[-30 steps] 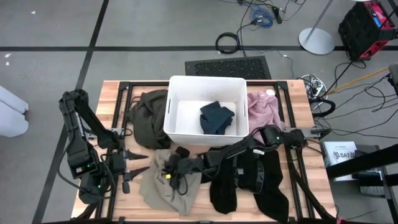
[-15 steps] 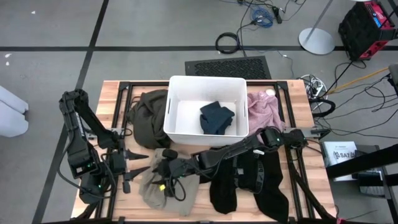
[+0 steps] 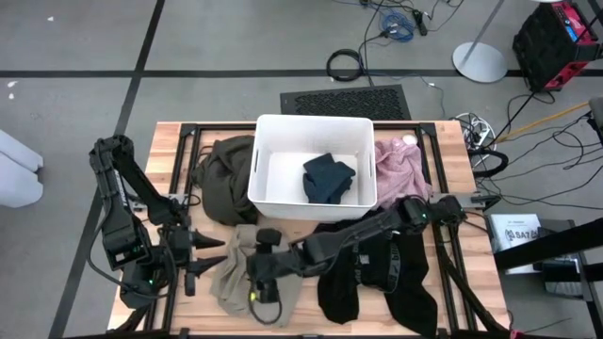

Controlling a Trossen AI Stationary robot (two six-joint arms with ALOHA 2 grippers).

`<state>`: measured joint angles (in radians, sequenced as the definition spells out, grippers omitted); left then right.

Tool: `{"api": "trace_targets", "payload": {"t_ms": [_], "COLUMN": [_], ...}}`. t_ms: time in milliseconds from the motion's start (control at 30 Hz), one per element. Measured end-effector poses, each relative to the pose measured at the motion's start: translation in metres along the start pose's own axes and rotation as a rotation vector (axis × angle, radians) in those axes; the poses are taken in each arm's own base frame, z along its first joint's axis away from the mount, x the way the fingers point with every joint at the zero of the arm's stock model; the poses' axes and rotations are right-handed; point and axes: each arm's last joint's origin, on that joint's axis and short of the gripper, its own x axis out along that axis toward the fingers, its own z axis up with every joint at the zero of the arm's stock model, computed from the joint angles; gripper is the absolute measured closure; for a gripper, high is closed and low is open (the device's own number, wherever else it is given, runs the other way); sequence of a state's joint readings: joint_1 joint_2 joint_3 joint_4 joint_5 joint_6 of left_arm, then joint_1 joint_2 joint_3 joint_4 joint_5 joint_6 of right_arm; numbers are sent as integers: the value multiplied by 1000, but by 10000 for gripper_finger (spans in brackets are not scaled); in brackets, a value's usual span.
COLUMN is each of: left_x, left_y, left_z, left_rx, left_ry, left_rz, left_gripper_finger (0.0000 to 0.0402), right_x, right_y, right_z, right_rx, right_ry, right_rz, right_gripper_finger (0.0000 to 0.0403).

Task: Sort clothes
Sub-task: Put the brown pants into the laundry organizer bin

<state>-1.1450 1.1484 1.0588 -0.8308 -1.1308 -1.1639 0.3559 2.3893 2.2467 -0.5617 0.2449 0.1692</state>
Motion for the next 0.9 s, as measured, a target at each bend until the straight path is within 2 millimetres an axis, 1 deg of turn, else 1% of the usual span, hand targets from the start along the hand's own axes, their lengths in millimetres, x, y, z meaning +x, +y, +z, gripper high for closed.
{"api": "trace_targets", "payload": {"t_ms": [67,133,267,467,567,667,800,900], "left_x": [0,0,6,15,18,21,23,24], "left_y": [0,0,2,4,7,11,14,15], "left_z": [0,0,2,5,6,5,5,6], "left_rx": [-7,-16,-72,-99,-145,-153,-147,-147], "left_ry": [2,1,-2,52,80,106,115,112], "left_rz": [1,2,25,40,56,79,101,111], "left_gripper_finger": [214,214,214,214,214,214,214,214], "right_x": [-5,-15,-41,-78,-94,-109,-133,-151], "right_y": [6,12,19,23,22,25,37,47], "right_z": [-1,1,6,4,-1,-9,-24,-37], "right_rx": [-22,-52,-109,-176,-168,-155,-158,-142], "right_ry": [2,5,8,96,155,194,200,195], "right_rz": [-38,-73,-162,-277,-342,-453,-627,-723], "right_gripper_finger": [183,185,186,186,186,186,186,186]}}
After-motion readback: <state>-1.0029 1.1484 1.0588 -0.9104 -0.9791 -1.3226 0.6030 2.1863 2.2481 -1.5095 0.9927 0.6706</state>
